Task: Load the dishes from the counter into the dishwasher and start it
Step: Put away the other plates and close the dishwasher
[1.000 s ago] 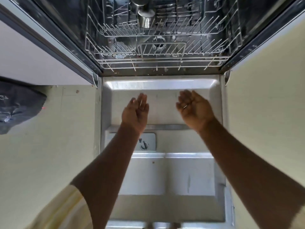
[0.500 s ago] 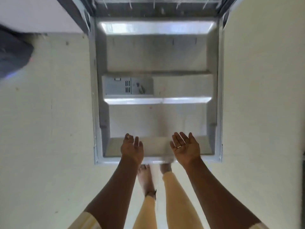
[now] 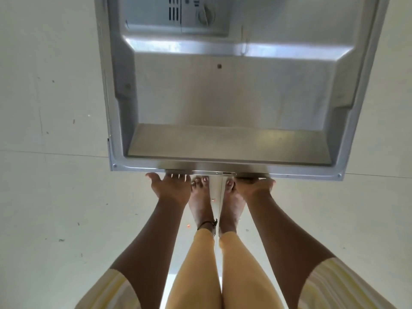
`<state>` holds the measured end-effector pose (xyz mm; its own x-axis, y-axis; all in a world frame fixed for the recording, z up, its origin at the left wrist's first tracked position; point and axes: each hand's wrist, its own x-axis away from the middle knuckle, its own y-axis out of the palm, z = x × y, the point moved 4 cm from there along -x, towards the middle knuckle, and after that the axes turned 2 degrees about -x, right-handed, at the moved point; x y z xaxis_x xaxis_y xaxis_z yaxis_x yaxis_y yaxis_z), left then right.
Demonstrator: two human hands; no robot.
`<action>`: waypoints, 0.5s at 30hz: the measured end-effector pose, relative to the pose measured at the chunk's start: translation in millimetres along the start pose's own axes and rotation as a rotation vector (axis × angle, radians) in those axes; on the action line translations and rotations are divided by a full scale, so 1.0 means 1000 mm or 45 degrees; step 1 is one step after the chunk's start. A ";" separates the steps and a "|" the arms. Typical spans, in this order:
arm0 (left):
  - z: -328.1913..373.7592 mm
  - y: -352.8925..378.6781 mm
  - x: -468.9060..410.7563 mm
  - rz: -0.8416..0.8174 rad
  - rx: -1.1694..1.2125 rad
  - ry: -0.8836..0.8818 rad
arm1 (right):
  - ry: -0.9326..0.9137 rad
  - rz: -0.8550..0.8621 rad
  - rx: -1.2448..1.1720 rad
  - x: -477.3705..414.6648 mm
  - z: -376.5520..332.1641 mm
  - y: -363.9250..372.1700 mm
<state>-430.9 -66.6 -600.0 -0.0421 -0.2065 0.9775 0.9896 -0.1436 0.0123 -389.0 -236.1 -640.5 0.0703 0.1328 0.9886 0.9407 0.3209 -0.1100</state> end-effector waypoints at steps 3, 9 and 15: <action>0.001 -0.005 -0.027 -0.035 0.174 -0.077 | -0.030 -0.021 -0.029 -0.009 0.003 -0.002; 0.014 -0.015 0.007 -0.046 0.356 -0.060 | -0.022 -0.056 -0.043 0.037 -0.004 -0.007; 0.032 0.001 0.132 0.038 0.316 0.027 | -0.024 -0.100 -0.028 0.168 -0.015 -0.013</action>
<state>-431.5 -62.7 -463.9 -0.0127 -0.2275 0.9737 0.9939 0.1042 0.0373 -384.4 -231.7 -471.4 -0.0096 0.1256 0.9920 0.9502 0.3100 -0.0300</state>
